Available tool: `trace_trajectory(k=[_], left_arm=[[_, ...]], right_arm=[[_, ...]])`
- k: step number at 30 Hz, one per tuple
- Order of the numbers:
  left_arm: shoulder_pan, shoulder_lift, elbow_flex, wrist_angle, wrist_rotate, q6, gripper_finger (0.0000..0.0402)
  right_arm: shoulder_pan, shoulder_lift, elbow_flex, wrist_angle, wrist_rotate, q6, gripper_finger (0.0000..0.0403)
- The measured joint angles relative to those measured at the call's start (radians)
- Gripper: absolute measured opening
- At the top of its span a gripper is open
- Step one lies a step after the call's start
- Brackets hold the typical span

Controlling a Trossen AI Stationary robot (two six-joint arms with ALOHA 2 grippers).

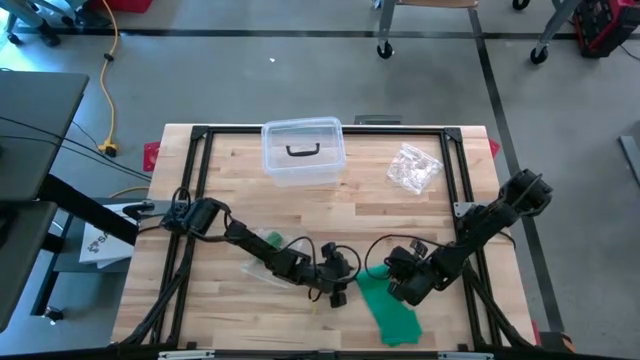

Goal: Roll bandage
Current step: Roll the dark green bandage

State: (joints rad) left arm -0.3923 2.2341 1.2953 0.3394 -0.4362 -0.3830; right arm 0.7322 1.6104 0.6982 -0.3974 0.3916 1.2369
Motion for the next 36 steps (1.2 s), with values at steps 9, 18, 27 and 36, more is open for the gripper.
trace_trajectory(k=[9,18,27,36], left_arm=[[0.013,0.021,0.0,0.041,-0.018,-0.009,0.0133],[0.015,0.044,-0.001,0.109,-0.023,0.029,0.0115],[0.011,0.042,-0.001,0.166,-0.056,0.048,0.0009],[-0.036,-0.024,0.001,0.126,-0.235,0.105,0.0008]], right_arm=[[0.0,0.001,0.0,0.036,-0.004,-0.022,0.0039],[0.0,0.001,-0.001,0.06,0.004,-0.052,0.0039],[0.019,0.001,-0.001,0.072,0.04,-0.052,0.0039],[0.087,-0.061,0.003,-0.047,0.137,0.068,0.0044]])
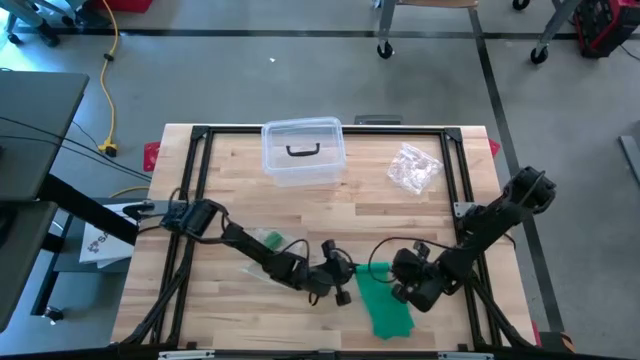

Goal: Roll bandage
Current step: Roll the dark green bandage

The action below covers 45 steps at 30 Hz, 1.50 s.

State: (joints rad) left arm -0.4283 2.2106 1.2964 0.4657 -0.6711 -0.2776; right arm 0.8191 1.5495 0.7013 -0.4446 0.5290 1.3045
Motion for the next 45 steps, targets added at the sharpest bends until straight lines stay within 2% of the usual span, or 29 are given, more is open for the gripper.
trace_trajectory(k=[3,6,8,11,13,16,18,21,23,29,31,33,35,38,42,45], left_arm=[[-0.024,-0.041,0.0,-0.073,-0.088,0.0,0.0005],[-0.041,-0.073,0.0,-0.183,-0.157,-0.01,0.0006],[-0.045,-0.089,0.0,-0.263,-0.197,-0.037,0.0008],[-0.046,-0.096,0.0,-0.356,-0.242,-0.079,0.0009],[-0.046,-0.096,-0.001,-0.376,-0.251,-0.087,0.0009],[-0.046,-0.097,-0.001,-0.377,-0.253,-0.088,0.001],[-0.046,-0.097,-0.001,-0.378,-0.255,-0.09,0.001],[-0.046,-0.097,-0.001,-0.378,-0.256,-0.104,0.001],[-0.046,-0.097,-0.001,-0.385,-0.256,-0.104,0.001],[-0.042,-0.097,-0.001,-0.391,-0.257,-0.115,0.001],[-0.04,-0.097,-0.001,-0.39,-0.257,-0.115,0.001],[-0.04,-0.097,-0.001,-0.392,-0.256,-0.114,0.001],[-0.04,-0.098,-0.001,-0.401,-0.255,-0.121,0.001],[-0.041,-0.098,-0.001,-0.423,-0.269,-0.128,0.001],[-0.041,-0.098,-0.002,-0.469,-0.318,-0.117,0.001],[-0.036,-0.098,-0.002,-0.534,-0.337,-0.141,0.001]], right_arm=[[0.041,-0.052,0.0,-0.017,0.016,0.004,0.0063],[0.087,-0.095,0.0,0.043,0.06,-0.06,0.0095],[0.118,-0.107,0.0,0.15,0.087,-0.174,0.0118],[0.162,-0.086,0.0,0.38,0.057,-0.423,0.0144],[0.175,-0.052,0.001,0.494,0.047,-0.519,0.0149],[0.135,-0.008,0.0,0.5,0.047,-0.471,0.0146],[0.102,0.02,-0.002,0.515,-0.013,-0.493,0.0141],[0.082,0.07,-0.001,0.626,-0.146,-0.672,0.0138],[0.083,0.102,0.001,0.671,-0.172,-0.751,0.0138],[0.091,0.215,0.072,0.597,-0.14,-0.873,0.0137],[0.093,0.257,0.107,0.541,-0.089,-0.89,0.0133],[0.091,0.287,0.148,0.453,-0.032,-0.872,0.0115],[0.089,0.296,0.193,0.361,-0.014,-0.826,0.0079],[0.099,0.296,0.26,0.238,-0.019,-0.797,0.0016],[0.13,0.283,0.385,0.049,-0.043,-0.763,0.0015],[0.165,0.264,0.5,-0.025,-0.115,-0.762,0.0005]])
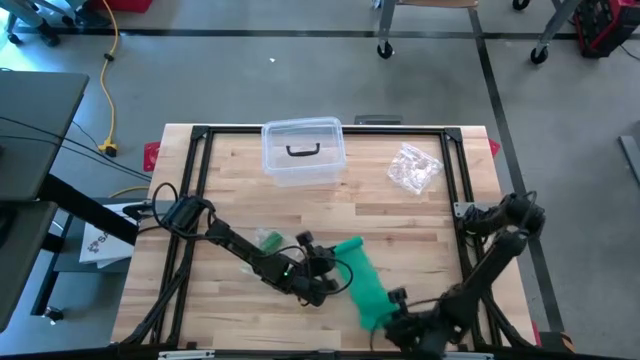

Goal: Roll bandage
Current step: Roll the dark green bandage

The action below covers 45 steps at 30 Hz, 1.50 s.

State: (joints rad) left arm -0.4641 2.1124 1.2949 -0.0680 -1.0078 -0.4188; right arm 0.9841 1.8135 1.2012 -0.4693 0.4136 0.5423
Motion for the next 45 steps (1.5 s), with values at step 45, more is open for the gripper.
trace_trajectory(k=[45], left_arm=[[-0.119,0.001,-0.024,0.318,0.52,0.177,0.0001]], right_arm=[[0.033,-0.004,1.117,-0.962,0.69,-0.025,0.0]])
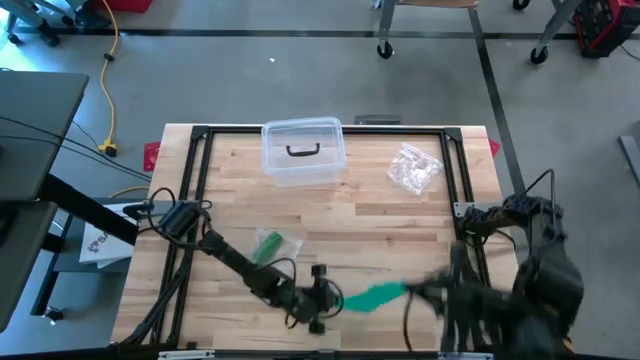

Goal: Roll bandage
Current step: Roll the dark green bandage

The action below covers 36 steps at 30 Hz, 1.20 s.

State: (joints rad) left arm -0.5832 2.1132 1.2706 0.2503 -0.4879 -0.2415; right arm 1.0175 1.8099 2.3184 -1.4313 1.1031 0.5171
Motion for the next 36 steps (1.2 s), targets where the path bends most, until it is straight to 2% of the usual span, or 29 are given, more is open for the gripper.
trace_trajectory(k=[2,4,7,12,16,19,21,25,29,32,36], left_arm=[[-0.035,0.0,0.022,0.009,0.032,0.0,0.0001],[-0.076,0.0,0.053,0.011,0.018,0.007,0.0001],[-0.133,0.0,0.086,0.01,-0.058,0.017,0.0001],[-0.197,0.0,0.147,0.01,-0.176,0.051,0.0001],[-0.232,-0.003,0.223,0.009,-0.183,0.13,0.0001],[-0.257,-0.034,0.269,0.007,-0.201,0.23,0.0001],[-0.273,-0.069,0.281,0.011,-0.222,0.292,0.0001],[-0.299,-0.143,0.281,0.004,-0.259,0.366,0.0001],[-0.309,-0.194,0.281,0.006,-0.263,0.398,0.0001],[-0.309,-0.204,0.281,-0.007,-0.249,0.37,0.0001],[-0.283,-0.203,0.281,-0.133,-0.201,0.211,0.0001]], right_arm=[[-0.043,-0.013,0.039,-0.134,0.005,0.075,0.0],[-0.093,-0.082,-0.033,-0.139,-0.009,0.094,0.0],[-0.171,-0.18,-0.14,-0.141,-0.069,0.134,0.0],[-0.277,-0.306,-0.374,-0.138,-0.136,0.208,0.0],[-0.351,-0.4,-0.612,-0.106,-0.211,0.264,0.0],[-0.39,-0.463,-0.823,0.015,-0.296,0.262,0.0],[-0.409,-0.508,-0.974,0.163,-0.37,0.219,0.0],[-0.429,-0.55,-1.259,0.565,-0.54,0.082,0.0],[-0.43,-0.541,-1.463,0.979,-0.639,-0.047,0.0],[-0.434,-0.535,-1.511,1.087,-0.61,-0.109,0.0],[-0.433,-0.559,-1.396,1.012,-0.49,-0.201,0.0]])
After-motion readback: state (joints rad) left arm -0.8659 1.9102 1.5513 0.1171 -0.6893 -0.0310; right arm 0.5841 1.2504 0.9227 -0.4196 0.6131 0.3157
